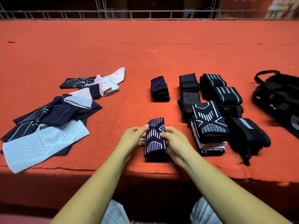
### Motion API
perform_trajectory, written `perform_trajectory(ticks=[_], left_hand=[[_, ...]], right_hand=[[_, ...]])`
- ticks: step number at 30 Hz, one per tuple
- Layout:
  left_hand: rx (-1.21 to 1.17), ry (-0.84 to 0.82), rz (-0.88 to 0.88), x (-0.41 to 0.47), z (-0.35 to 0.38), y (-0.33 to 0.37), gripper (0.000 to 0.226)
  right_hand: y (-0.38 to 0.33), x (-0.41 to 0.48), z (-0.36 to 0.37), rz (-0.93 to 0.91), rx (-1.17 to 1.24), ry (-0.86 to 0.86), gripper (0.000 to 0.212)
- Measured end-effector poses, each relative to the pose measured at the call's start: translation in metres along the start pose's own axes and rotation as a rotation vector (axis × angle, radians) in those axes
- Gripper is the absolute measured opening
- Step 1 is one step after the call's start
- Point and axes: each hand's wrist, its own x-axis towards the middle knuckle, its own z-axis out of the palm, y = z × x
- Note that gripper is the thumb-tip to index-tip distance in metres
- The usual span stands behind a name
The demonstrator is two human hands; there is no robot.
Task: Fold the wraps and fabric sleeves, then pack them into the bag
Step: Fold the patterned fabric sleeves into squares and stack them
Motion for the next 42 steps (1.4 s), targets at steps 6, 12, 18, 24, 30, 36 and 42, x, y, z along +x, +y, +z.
perform_trajectory(ticks=[6,12,18,24,30,36,42], left_hand=[[-0.512,-0.038,-0.085,-0.006,0.009,0.005,0.02],[-0.498,0.176,0.096,0.008,0.016,0.023,0.016],[-0.534,0.119,0.172,0.029,0.022,0.062,0.007],[-0.419,0.039,0.215,0.066,0.03,0.107,0.011],[-0.156,0.036,0.258,0.132,0.039,0.138,0.028],[-0.084,0.069,0.258,0.2,0.053,0.14,0.028],[0.2,0.152,0.322,0.257,0.053,0.117,0.026]], right_hand=[[-0.003,0.004,0.005,-0.022,0.036,0.025,0.015],[-0.016,0.017,0.004,-0.323,-0.6,0.25,0.01],[-0.061,0.033,0.026,-0.313,-0.525,0.088,0.015],[-0.118,0.063,0.038,-0.385,-0.574,0.08,0.024],[-0.169,0.115,0.034,-0.373,-0.584,0.16,0.021],[-0.19,0.185,0.02,-0.335,-0.75,0.207,0.031],[-0.184,0.251,0.014,-0.294,-1.001,0.257,0.027]])
